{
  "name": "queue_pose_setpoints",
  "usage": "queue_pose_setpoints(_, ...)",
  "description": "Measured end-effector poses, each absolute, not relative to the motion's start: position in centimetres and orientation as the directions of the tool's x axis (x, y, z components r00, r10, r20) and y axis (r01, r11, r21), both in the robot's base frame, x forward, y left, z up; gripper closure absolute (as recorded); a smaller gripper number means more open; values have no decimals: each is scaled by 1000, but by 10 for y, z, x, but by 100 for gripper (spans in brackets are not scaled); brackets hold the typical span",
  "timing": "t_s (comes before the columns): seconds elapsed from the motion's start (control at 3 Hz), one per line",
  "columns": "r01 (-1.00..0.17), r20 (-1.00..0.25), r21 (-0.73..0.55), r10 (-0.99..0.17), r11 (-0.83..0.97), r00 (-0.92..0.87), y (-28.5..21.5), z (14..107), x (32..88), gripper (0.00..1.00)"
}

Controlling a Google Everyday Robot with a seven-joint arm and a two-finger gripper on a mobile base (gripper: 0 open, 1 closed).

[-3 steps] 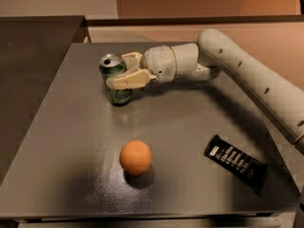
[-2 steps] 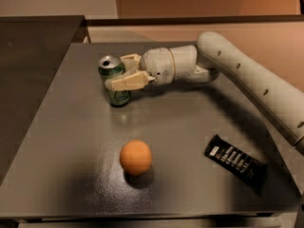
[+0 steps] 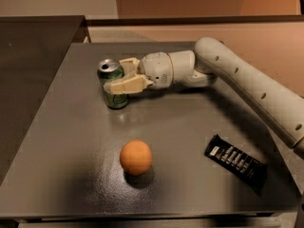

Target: Place green can upright

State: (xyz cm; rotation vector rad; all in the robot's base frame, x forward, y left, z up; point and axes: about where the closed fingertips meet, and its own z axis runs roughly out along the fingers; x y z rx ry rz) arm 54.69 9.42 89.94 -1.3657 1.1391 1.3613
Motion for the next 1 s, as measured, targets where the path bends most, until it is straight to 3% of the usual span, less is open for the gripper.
queue_pose_setpoints(0.33, -978, -1000, 22, -26, -206, -17, 97, 900, 546, 13)
queue_pose_setpoints(0.67, -977, -1000, 21, -26, -210, -16, 99, 901, 545, 0)
queue_pose_setpoints(1.0, -977, -1000, 21, -26, -210, -16, 99, 901, 545, 0)
